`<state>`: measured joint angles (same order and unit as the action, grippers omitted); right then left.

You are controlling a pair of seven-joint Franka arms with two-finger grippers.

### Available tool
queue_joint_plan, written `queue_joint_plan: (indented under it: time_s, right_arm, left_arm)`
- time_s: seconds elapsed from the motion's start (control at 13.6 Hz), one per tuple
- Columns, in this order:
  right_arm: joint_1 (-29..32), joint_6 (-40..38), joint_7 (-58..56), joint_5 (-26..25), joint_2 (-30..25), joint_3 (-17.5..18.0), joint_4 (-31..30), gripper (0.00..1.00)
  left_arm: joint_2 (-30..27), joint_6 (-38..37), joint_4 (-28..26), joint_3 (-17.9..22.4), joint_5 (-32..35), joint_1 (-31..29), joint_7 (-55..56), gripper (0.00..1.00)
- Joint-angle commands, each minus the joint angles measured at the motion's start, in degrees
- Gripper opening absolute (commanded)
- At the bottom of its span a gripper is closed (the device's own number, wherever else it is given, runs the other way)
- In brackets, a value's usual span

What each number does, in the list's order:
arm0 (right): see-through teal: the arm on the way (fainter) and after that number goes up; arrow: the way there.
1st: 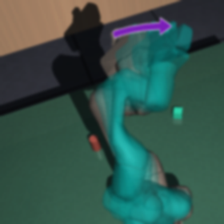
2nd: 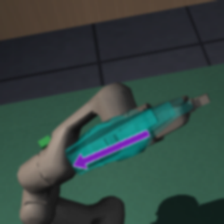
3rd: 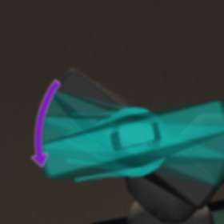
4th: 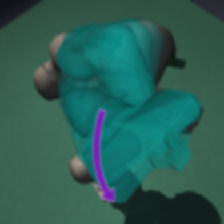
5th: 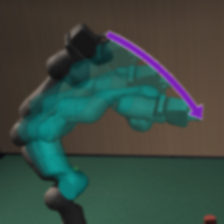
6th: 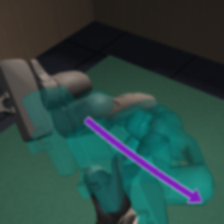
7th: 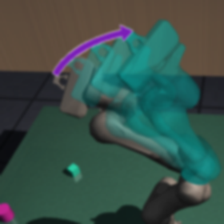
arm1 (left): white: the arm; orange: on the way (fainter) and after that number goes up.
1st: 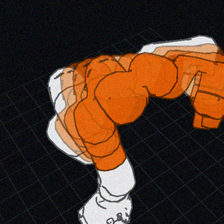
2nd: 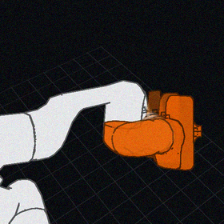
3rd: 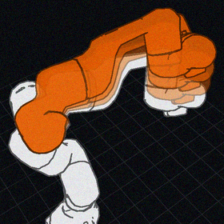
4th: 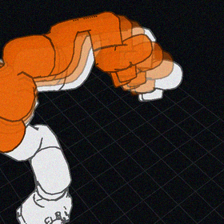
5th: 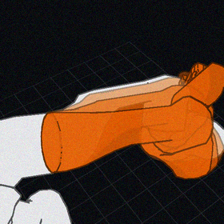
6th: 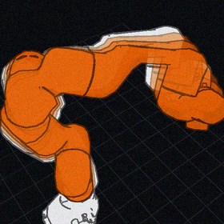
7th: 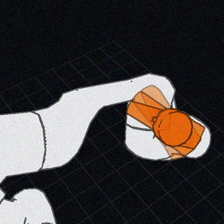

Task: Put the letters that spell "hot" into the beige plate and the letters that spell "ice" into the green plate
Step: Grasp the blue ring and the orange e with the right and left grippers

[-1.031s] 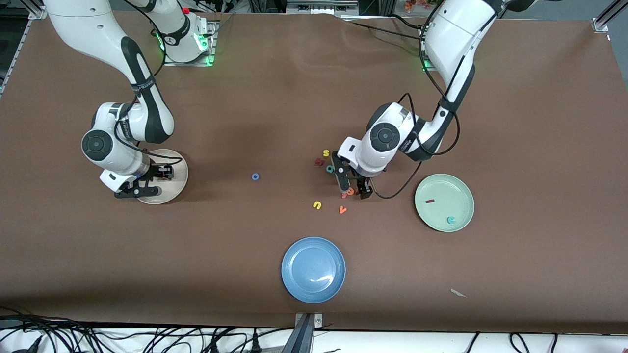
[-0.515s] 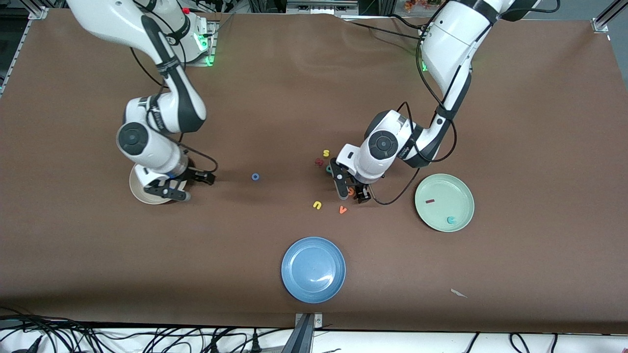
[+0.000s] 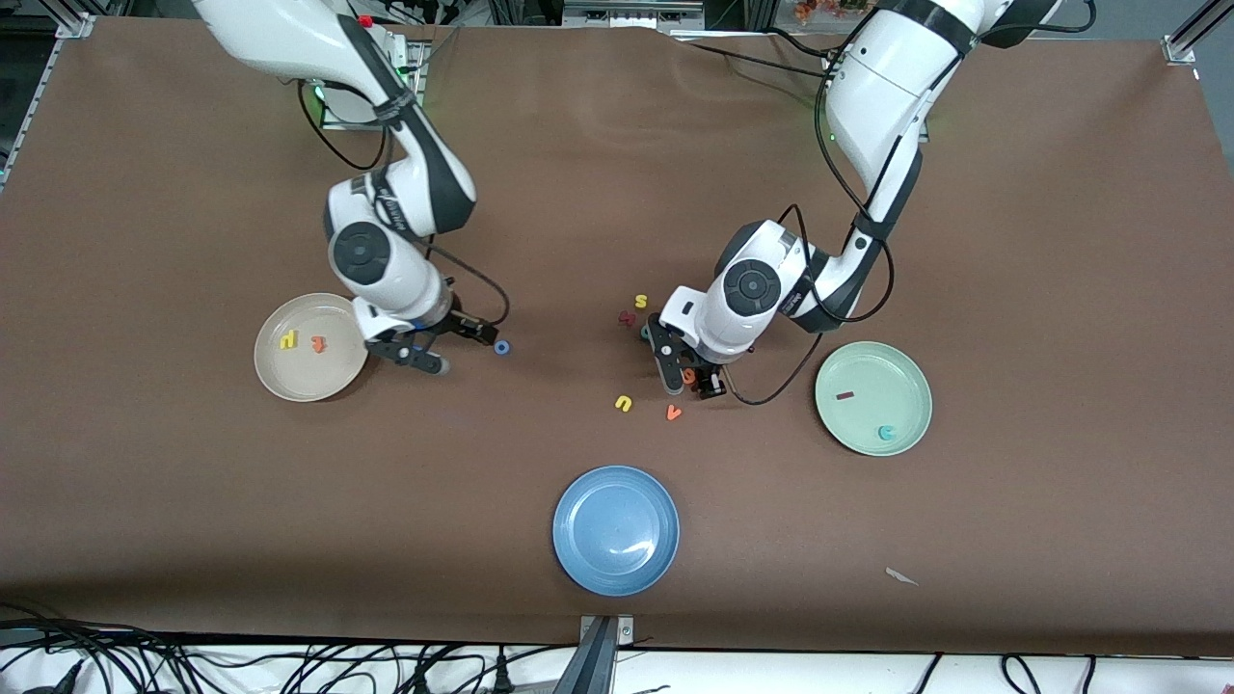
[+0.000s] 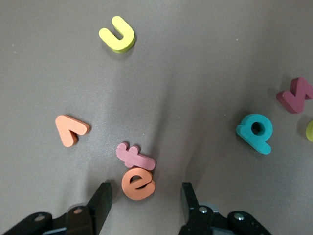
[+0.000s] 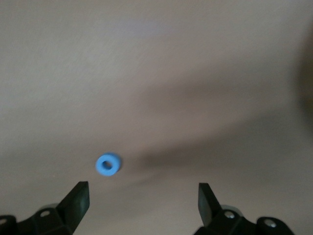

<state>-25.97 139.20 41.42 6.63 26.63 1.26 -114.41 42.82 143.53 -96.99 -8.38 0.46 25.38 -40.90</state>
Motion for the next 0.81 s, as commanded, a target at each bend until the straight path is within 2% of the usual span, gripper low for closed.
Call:
queue_joint_plan:
  time_s: [0.0, 0.07, 0.15, 0.22, 0.29, 0.37, 0.52, 0.66, 0.74]
  right_arm:
    - [-1.98, 3.87, 2.08, 0.75, 4.3, -0.2, 1.91, 0.98]
    - [-2.24, 4.67, 2.09, 0.75, 5.01, -0.2, 1.91, 0.98]
    - [-3.03, 5.2, 2.0, 0.05, 5.54, -0.29, 1.91, 0.98]
    - [-3.21, 5.55, 1.74, -0.3, 5.63, -0.29, 2.0, 0.98]
    - [-3.21, 5.64, 1.74, -1.52, 6.07, -0.29, 2.35, 0.96]
    - [-3.21, 5.64, 1.74, -3.28, 6.51, -0.29, 2.61, 0.94]
    - [-3.3, 5.64, 1.74, -5.13, 6.77, -0.29, 2.88, 0.86]
    - [-3.21, 5.64, 1.74, -5.58, 6.86, -0.29, 2.88, 0.7]
    - [-3.21, 5.64, 1.74, -5.67, 6.95, -0.29, 2.88, 0.7]
  left_arm:
    - [1.56, 1.57, 1.63, 0.99, -1.07, 0.81, -0.76, 0.66]
    - [1.73, 1.93, 1.63, 1.08, -1.07, 0.81, -0.85, 0.65]
    - [1.74, 1.93, 1.63, 1.08, -0.99, 0.81, -0.76, 0.59]
    - [1.74, 1.93, 1.63, 1.08, -0.99, 0.81, -0.76, 0.48]
    - [1.65, 1.93, 1.63, 1.08, -1.07, 0.81, -0.24, 0.28]
    - [1.56, 1.93, 1.63, 1.08, -1.07, 0.81, -0.14, 0.2]
    - [1.3, 1.93, 1.63, 1.17, -0.99, 0.72, -0.23, 0.19]
    - [0.86, 1.84, 1.63, 1.17, -0.9, 0.37, -0.58, 0.18]
    - [0.42, 1.49, 1.63, 1.34, -0.81, 0.29, -0.67, 0.17]
